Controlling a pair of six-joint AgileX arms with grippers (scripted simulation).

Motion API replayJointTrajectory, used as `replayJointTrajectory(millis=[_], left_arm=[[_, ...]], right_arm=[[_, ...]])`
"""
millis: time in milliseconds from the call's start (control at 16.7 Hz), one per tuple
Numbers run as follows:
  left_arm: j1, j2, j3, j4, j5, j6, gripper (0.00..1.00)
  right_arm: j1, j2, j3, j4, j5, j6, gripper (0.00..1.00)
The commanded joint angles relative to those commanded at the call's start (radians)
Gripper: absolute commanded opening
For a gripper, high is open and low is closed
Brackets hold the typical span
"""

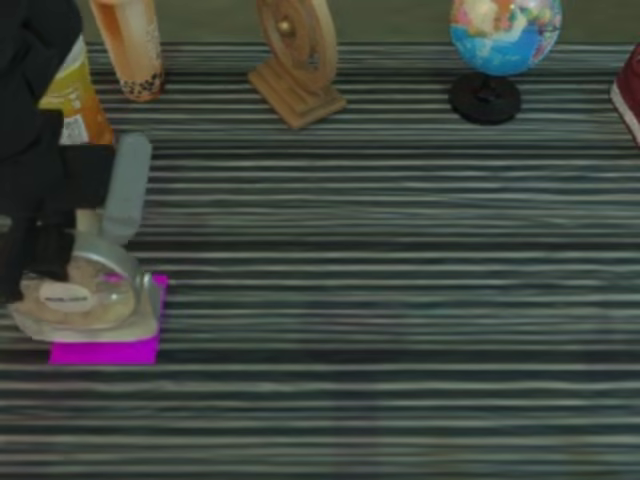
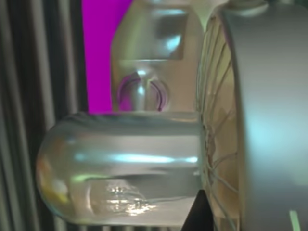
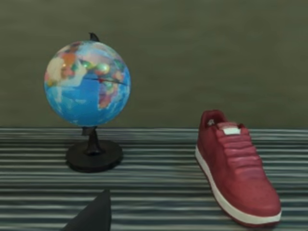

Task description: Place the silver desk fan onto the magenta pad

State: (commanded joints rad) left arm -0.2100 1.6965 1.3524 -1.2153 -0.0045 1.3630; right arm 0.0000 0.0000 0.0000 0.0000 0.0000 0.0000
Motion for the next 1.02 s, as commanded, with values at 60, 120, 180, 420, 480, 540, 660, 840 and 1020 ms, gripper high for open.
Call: replayJointTrajectory(millis=[60, 120, 180, 420, 480, 540, 660, 840, 1020], left_arm=[[0.0, 0.0, -0.001, 0.001, 0.0, 0.0, 0.0], [0.0, 0.0, -0.001, 0.001, 0.0, 0.0, 0.0], [0.0, 0.0, -0.001, 0.001, 0.0, 0.0, 0.0], [0.0, 0.0, -0.001, 0.001, 0.0, 0.0, 0.3], [0.0, 0.0, -0.001, 0.001, 0.0, 0.0, 0.38], [0.0, 0.0, -0.001, 0.001, 0.0, 0.0, 0.45], [0.0, 0.0, -0.001, 0.001, 0.0, 0.0, 0.6], [0.0, 0.0, -0.001, 0.001, 0.0, 0.0, 0.83], [0.0, 0.0, -0.001, 0.001, 0.0, 0.0, 1.0]], right_arm=[[0.0, 0.0, 0.0, 0.0, 0.0, 0.0, 1.0], [0.0, 0.0, 0.0, 0.0, 0.0, 0.0, 1.0], [0.0, 0.0, 0.0, 0.0, 0.0, 0.0, 1.0], [0.0, 0.0, 0.0, 0.0, 0.0, 0.0, 1.0], [0.0, 0.0, 0.0, 0.0, 0.0, 0.0, 1.0], [0.0, 0.0, 0.0, 0.0, 0.0, 0.0, 1.0], [0.0, 0.0, 0.0, 0.0, 0.0, 0.0, 1.0], [0.0, 0.0, 0.0, 0.0, 0.0, 0.0, 1.0], [0.0, 0.0, 0.0, 0.0, 0.0, 0.0, 1.0]])
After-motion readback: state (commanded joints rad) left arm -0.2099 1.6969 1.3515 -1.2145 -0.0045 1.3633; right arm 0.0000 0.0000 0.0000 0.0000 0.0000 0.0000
